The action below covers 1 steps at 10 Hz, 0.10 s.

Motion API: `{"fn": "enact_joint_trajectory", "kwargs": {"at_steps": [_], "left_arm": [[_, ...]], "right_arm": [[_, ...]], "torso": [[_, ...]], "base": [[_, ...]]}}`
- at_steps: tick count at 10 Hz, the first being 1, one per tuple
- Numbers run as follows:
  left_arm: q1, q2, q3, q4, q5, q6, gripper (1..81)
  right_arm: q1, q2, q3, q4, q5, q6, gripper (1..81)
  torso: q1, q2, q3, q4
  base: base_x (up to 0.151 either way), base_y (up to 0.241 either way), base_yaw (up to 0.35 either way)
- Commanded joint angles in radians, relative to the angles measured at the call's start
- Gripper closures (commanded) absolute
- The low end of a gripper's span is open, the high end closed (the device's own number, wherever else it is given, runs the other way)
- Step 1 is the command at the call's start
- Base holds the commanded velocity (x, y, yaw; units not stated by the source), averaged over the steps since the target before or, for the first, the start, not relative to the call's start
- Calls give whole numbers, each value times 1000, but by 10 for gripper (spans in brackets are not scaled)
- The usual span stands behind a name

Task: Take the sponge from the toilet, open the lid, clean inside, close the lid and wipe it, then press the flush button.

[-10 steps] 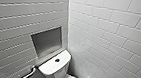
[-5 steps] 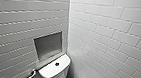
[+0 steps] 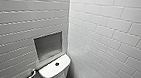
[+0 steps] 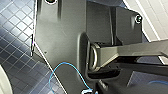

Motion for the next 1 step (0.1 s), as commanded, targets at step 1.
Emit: {"fn": "enact_joint_trajectory", "kwargs": {"at_steps": [1], "left_arm": [[-21,116,-179,8,81,0,811]], "right_arm": [[7,20,-36,-4,-64,-6,811]], "torso": [[0,0,0,0]], "base": [[0,0,0]]}}
